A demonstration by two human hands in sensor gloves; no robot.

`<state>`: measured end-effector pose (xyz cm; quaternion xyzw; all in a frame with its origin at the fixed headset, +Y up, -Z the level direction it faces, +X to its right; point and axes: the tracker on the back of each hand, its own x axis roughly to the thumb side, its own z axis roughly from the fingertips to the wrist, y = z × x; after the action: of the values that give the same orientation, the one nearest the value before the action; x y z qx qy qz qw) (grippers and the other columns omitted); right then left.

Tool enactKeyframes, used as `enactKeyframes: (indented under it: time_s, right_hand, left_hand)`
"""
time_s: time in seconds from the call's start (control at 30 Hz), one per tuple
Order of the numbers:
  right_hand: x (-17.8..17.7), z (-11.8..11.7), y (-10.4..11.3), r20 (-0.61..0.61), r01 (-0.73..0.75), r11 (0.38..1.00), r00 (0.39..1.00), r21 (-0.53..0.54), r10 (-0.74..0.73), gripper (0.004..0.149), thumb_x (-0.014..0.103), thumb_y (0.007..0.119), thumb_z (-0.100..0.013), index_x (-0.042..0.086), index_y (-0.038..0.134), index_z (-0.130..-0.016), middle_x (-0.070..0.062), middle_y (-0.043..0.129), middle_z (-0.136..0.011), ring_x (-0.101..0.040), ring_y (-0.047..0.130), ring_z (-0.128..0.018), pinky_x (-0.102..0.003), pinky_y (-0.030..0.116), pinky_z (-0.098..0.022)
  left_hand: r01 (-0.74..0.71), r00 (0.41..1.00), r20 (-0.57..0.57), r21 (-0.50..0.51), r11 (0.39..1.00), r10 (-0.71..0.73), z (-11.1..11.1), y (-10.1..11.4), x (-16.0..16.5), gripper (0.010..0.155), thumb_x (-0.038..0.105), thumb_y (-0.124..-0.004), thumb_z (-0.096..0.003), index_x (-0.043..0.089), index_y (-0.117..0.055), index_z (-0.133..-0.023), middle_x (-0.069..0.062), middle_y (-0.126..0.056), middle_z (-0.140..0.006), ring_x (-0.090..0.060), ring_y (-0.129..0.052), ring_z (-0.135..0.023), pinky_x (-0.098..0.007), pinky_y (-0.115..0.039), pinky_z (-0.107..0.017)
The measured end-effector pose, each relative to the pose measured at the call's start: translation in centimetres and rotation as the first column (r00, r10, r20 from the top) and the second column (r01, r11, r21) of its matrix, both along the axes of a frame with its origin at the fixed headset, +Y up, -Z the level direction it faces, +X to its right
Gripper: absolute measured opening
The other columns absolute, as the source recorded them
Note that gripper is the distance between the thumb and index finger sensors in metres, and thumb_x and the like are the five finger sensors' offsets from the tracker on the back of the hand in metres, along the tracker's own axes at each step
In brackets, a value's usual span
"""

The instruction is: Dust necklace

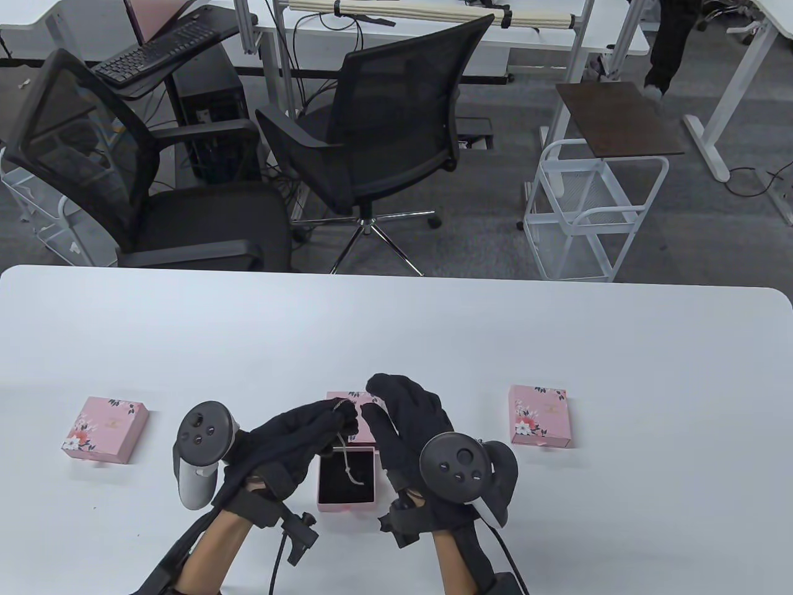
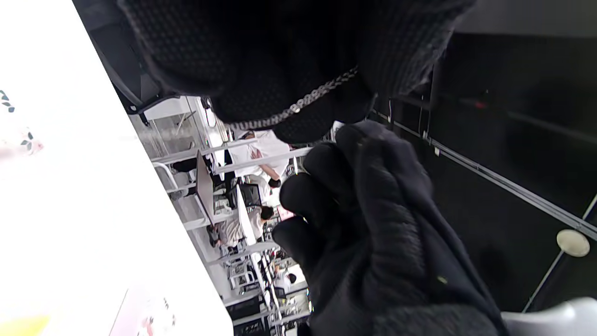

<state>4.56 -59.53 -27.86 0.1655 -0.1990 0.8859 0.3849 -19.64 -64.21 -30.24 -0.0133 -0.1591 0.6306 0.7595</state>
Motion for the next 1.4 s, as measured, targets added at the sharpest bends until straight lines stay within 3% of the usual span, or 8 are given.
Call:
enactKeyframes:
  time_s: [0.1,0.2,0.33,0.5,0.67,0.9,1.17,1.4]
  right_hand:
    - [-0.5,0.4,0.3,-0.027,0.006,1.000,1.000,0.012,-0.006,0.036,0.032,0.076,-0.064,0.012,0.078,-0.095,-0.020,0.087,-0.087,-0.040,0.091,-0.067,-0.055,0.075,-0.058]
    - [-1.7,0.2,-0.1,-0.071,-0.072,0.996,0.995,-0.059,0.068,0.038,0.031,0.077,-0.064,0.011,0.078,-0.096,-0.021,0.087,-0.089,-0.042,0.091,-0.069,-0.056,0.075,-0.058]
    - [-3.5,0.2,-1.4,-0.095,-0.054,0.996,0.994,-0.071,0.048,0.055,0.035,0.079,-0.063,0.002,0.068,-0.105,-0.030,0.075,-0.101,-0.050,0.084,-0.079,-0.060,0.071,-0.061]
    - [-4.4,0.8,-1.9,0.017,-0.028,0.999,0.999,0.035,0.027,0.041,0.031,0.082,-0.061,0.008,0.079,-0.095,-0.022,0.088,-0.087,-0.041,0.093,-0.066,-0.053,0.078,-0.055]
    - [-4.7,0.7,-1.8,-0.018,-0.077,0.997,0.997,0.019,0.077,0.035,0.029,0.082,-0.060,0.010,0.083,-0.090,-0.019,0.094,-0.078,-0.036,0.097,-0.057,-0.050,0.081,-0.051]
    - [-5.3,0.3,-2.4,-0.105,-0.084,0.994,0.992,-0.068,0.077,0.035,0.030,0.082,-0.061,0.010,0.084,-0.090,-0.019,0.095,-0.078,-0.035,0.097,-0.057,-0.050,0.081,-0.050]
    - [-5.6,0.1,-2.9,-0.150,-0.066,0.992,0.988,-0.112,0.048,0.035,0.030,0.082,-0.061,0.011,0.083,-0.091,-0.018,0.093,-0.080,-0.036,0.096,-0.059,-0.051,0.080,-0.052]
    - [-5.6,0.0,-3.0,-0.166,-0.080,0.988,0.984,-0.129,0.058,0.035,0.029,0.082,-0.061,0.012,0.083,-0.091,-0.019,0.093,-0.080,-0.037,0.096,-0.059,-0.051,0.080,-0.052]
  left_hand:
    - [-0.051,0.997,-0.049,0.002,0.999,0.051,0.2,-0.1,-0.3,0.040,0.046,-0.080,-0.0605,0.027,-0.087,-0.095,-0.006,-0.094,-0.095,-0.029,-0.090,-0.082,-0.046,-0.081,-0.058]
    - [-0.062,0.992,-0.105,0.034,0.998,0.065,0.4,0.1,-0.3,0.041,0.047,-0.081,-0.0600,0.028,-0.086,-0.096,-0.008,-0.088,-0.101,-0.033,-0.084,-0.088,-0.049,-0.077,-0.062]
    - [-0.067,0.997,-0.030,0.037,0.997,0.068,0.4,0.0,0.1,0.041,0.046,-0.081,-0.0596,0.032,-0.083,-0.098,-0.010,-0.072,-0.113,-0.042,-0.062,-0.100,-0.057,-0.065,-0.070]
    - [-0.111,0.994,0.007,0.014,0.994,0.111,0.3,-0.1,0.2,0.041,0.047,-0.081,-0.0598,0.033,-0.083,-0.098,-0.011,-0.070,-0.115,-0.044,-0.061,-0.100,-0.058,-0.063,-0.070]
    - [-0.075,0.988,-0.131,0.036,0.997,0.079,0.3,0.2,-0.8,0.038,0.045,-0.082,-0.0589,0.027,-0.090,-0.092,-0.008,-0.086,-0.101,-0.036,-0.076,-0.090,-0.050,-0.073,-0.064]
    - [-0.141,0.969,-0.206,-0.012,0.990,0.136,-0.2,0.5,-3.6,0.038,0.044,-0.082,-0.0585,0.025,-0.091,-0.090,-0.003,-0.102,-0.081,-0.027,-0.093,-0.074,-0.043,-0.084,-0.051]
    - [0.006,0.944,-0.329,0.115,0.993,0.033,0.6,2.4,-5.4,0.038,0.045,-0.086,-0.0554,0.024,-0.095,-0.086,-0.002,-0.107,-0.074,-0.024,-0.098,-0.067,-0.040,-0.087,-0.046]
    - [0.162,0.897,-0.439,0.225,0.961,-0.049,1.5,3.5,-5.3,0.037,0.044,-0.091,-0.0523,0.027,-0.095,-0.086,0.000,-0.107,-0.076,-0.022,-0.098,-0.068,-0.039,-0.089,-0.047]
